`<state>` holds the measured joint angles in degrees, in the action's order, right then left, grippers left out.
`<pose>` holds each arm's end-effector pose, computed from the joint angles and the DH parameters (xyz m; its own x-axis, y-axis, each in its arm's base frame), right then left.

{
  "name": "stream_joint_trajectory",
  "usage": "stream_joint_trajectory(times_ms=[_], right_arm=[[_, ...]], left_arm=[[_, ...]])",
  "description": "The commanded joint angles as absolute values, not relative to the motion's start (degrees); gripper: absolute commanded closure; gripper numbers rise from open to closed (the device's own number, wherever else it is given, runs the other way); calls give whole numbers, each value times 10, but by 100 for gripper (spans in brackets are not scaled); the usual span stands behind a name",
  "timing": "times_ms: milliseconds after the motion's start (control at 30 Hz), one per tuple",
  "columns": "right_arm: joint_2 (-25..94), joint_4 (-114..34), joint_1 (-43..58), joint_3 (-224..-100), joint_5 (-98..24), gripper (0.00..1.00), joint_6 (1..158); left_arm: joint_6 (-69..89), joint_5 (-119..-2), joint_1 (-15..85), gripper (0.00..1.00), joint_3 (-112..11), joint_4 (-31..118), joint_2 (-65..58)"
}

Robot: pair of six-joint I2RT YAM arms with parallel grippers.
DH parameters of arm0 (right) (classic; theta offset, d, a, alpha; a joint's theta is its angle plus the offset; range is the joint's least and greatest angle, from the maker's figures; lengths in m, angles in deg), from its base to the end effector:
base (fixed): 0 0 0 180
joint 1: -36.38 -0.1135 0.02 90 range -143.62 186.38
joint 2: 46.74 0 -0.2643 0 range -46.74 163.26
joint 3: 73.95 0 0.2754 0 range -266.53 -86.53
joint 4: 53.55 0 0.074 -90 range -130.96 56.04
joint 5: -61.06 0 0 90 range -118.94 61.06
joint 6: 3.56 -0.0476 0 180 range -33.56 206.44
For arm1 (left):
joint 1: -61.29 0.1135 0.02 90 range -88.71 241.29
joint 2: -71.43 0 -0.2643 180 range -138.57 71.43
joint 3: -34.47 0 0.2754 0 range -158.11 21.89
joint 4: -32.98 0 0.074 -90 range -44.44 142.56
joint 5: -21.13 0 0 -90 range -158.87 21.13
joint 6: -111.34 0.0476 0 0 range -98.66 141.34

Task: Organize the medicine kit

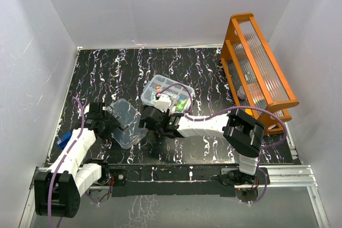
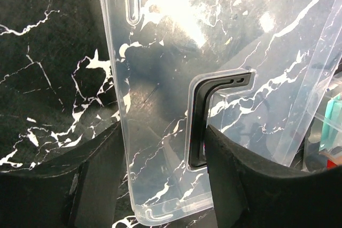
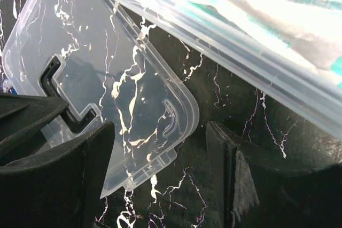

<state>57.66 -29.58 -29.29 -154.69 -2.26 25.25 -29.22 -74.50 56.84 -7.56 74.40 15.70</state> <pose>0.1911 0.3707 0.1729 -0.7508 0.2397 -0.6154 -0.0656 0.9001 0.4306 0.2079 -0.0115 0.1671 -0.5360 -0.7292 -0.4254 -0.6181 0.6822 -0.3905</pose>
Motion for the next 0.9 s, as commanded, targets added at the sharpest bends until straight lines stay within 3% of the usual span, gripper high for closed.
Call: stream_joint_trajectory(times_ms=[0,600,867], right_arm=[[564,-289,-286,-1561,-10,31,221],[422,-346,-283,-1508,-55,22,224],[370,-370,-276,-1486,-71,14,244]], left_arm=[[-302,-757,569,52,-97,790,187],[-322,-770,569,52,-195,899,271],[-334,-750,569,52,-259,943,298]])
